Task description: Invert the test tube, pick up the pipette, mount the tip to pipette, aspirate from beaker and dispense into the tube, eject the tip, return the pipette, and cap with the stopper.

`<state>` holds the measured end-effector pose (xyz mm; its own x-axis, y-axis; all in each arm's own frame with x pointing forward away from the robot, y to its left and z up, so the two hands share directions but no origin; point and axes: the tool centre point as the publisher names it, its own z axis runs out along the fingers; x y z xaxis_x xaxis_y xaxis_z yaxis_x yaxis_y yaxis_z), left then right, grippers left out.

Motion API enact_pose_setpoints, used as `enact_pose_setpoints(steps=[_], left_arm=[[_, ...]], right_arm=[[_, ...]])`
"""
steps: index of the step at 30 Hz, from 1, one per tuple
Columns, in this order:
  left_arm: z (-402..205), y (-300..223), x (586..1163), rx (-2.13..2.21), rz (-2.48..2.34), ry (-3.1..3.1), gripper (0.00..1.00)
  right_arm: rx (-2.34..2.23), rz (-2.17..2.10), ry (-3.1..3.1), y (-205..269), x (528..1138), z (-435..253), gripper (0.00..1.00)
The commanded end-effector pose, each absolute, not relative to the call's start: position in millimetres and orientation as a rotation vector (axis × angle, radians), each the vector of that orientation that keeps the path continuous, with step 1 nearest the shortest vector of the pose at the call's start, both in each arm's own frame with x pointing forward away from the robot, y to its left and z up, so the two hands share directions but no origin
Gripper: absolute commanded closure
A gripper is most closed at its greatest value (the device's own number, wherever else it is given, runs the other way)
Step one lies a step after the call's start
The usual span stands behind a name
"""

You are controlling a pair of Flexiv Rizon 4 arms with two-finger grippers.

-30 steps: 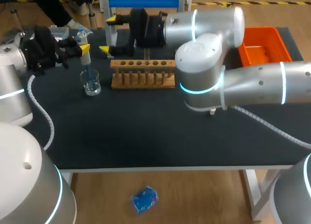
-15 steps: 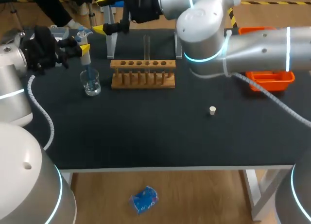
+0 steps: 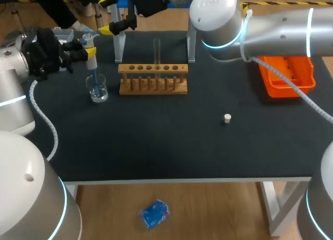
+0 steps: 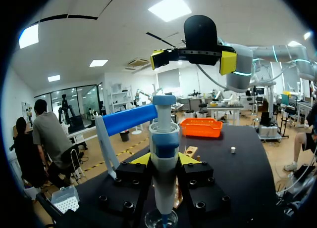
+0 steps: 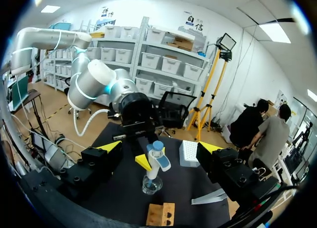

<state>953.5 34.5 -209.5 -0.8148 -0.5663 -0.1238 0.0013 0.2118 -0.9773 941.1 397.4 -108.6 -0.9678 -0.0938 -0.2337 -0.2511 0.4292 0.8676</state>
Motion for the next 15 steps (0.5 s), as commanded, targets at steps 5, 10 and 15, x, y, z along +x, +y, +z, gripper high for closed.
enact_pose_setpoints(steps=[5, 10, 15], left_arm=[[-208.7, 34.8, 954.1, -0.522, -1.639, 2.036, 1.00], [-208.7, 34.8, 954.1, -0.522, -1.639, 2.036, 1.00], [-208.7, 34.8, 954.1, -0.522, -1.639, 2.036, 1.00]], right_arm=[[-0.317, 1.472, 2.615, 408.5, 939.8, -105.9, 1.00], [-0.307, 1.448, 2.628, 404.9, 937.7, -112.4, 1.00], [-0.290, 1.448, 2.626, 405.5, 939.9, -114.4, 1.00]])
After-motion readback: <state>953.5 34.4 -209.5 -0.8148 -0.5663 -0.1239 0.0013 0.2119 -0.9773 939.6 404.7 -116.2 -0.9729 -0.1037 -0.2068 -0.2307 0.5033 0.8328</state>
